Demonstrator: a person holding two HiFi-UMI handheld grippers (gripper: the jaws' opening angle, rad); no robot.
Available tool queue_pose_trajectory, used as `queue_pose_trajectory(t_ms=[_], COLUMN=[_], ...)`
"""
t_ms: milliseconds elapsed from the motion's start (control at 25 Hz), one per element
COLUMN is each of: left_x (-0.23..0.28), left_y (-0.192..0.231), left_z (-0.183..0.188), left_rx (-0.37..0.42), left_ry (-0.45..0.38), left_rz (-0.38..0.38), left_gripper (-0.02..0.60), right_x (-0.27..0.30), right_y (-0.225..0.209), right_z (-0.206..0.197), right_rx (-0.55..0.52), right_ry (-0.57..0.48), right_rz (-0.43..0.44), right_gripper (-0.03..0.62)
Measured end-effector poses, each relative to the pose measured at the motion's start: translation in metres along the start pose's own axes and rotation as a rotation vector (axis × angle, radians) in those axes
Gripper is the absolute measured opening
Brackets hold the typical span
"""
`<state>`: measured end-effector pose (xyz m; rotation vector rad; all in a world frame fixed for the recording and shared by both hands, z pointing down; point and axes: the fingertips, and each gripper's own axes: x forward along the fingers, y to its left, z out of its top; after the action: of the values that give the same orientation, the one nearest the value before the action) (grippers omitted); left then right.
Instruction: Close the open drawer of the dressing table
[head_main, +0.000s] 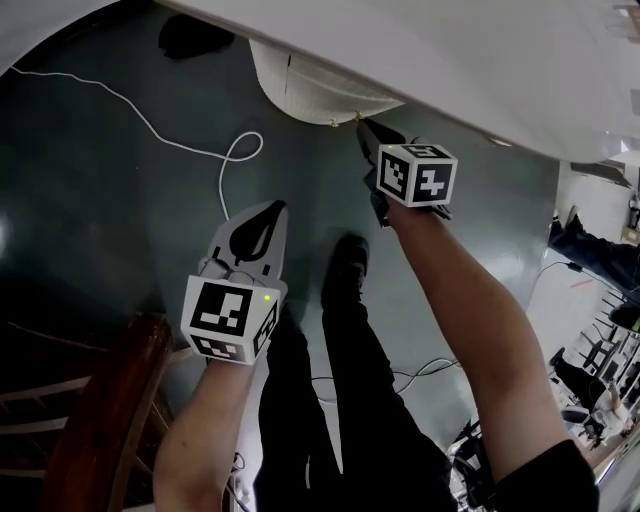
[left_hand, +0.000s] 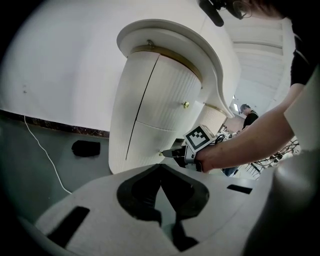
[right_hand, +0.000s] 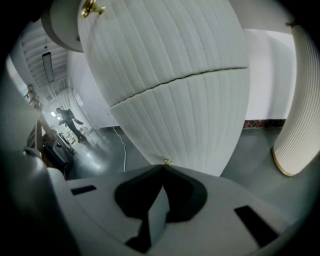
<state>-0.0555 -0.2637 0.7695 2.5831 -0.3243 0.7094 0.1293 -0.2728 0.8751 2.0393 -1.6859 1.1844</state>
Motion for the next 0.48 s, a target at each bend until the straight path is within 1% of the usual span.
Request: queue_pose_trajectory(t_ms=[160,240,360,480], left_x=[-0.002,-0.006,-0.017,-0.037], left_y=[0.003,0.000,-0.003,-0.003], left_z=[-0.005,-0.009,-0.008,0.000], left_rx=[-0.021,-0.023,-0.031,-0.048], left_ry=[0.001,0.003,0.000,-0.018], left_rz=[0.013,0.010,0.009,0.013], left_gripper=[0.003,0.003,0.003,0.003], right_x=[0.001,-0.002,-0.015,-0.043], right_y=[0.000,0.001,0.009,0.031], right_z=[0.004,-0.001,-0.021,-0.052], right_rx=[0.000,0.018,0.054,0.073], right_ry=[-0.017,-0.020,-0.006,0.018], right_rz=[0.001,0.000,0.002,0.044], right_gripper=[0.009,0.023,0.023,0.026])
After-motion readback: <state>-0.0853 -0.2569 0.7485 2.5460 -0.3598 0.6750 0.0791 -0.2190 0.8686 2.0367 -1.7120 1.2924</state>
